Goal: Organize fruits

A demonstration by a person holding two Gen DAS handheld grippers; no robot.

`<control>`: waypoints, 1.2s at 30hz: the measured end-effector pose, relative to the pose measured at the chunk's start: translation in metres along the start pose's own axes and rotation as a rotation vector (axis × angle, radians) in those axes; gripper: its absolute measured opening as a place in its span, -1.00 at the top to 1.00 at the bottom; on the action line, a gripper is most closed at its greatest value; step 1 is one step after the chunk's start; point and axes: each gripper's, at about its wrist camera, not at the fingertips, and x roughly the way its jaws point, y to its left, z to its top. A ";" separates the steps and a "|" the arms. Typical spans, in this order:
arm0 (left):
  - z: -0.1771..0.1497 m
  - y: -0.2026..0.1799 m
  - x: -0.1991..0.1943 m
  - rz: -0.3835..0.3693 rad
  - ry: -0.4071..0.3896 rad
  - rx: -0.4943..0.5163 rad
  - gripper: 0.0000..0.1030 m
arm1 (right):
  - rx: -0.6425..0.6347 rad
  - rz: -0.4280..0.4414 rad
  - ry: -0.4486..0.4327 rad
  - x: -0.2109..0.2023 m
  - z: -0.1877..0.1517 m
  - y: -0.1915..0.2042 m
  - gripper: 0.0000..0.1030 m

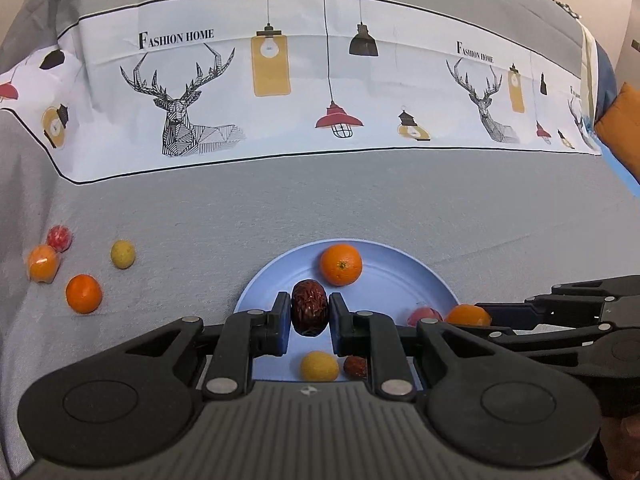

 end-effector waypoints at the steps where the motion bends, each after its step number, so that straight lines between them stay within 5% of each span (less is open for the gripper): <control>1: 0.000 0.000 0.000 0.001 -0.001 0.000 0.58 | -0.001 0.000 0.001 0.000 0.000 0.000 0.29; 36: 0.002 0.000 0.001 0.002 -0.003 -0.006 0.58 | -0.029 -0.005 0.010 0.007 -0.001 0.007 0.28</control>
